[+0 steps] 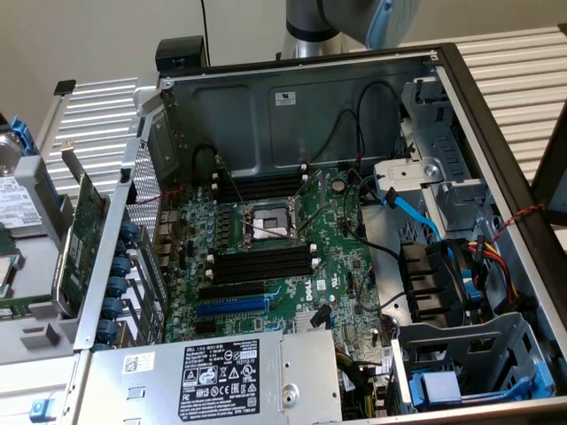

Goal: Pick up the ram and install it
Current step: 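Pick up the ram and move it above insertion slot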

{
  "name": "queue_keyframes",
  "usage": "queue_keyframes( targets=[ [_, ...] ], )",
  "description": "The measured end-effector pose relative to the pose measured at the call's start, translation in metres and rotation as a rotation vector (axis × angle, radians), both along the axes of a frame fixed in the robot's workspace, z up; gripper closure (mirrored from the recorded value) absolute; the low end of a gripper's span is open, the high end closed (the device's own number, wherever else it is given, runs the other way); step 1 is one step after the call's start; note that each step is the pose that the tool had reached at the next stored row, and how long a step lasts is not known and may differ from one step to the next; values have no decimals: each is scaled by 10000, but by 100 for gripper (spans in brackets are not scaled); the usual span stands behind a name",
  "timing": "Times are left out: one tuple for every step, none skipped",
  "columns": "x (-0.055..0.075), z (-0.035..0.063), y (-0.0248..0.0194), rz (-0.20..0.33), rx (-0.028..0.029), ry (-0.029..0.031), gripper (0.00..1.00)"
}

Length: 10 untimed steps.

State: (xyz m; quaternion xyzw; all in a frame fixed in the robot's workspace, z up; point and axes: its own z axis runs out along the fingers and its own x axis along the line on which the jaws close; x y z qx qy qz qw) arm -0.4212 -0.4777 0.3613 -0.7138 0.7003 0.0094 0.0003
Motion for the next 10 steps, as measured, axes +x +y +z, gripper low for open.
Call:
queue_keyframes(
  targets=[
    [37,32,0,0,1,-1,87],
    [69,60,0,0,1,-1,87],
    [102,92,0,-1,2,-1,87],
    [136,127,-1,-1,3,0,87],
    [171,162,-2,-1,3,2,87],
    [204,194,-3,-1,5,0,87],
    [245,231,-5,0,6,-1,87],
    [283,256,-6,0,7,-2,87],
    [315,268,-6,1,7,-1,87],
    [351,271,-6,2,6,-1,87]
  ],
)
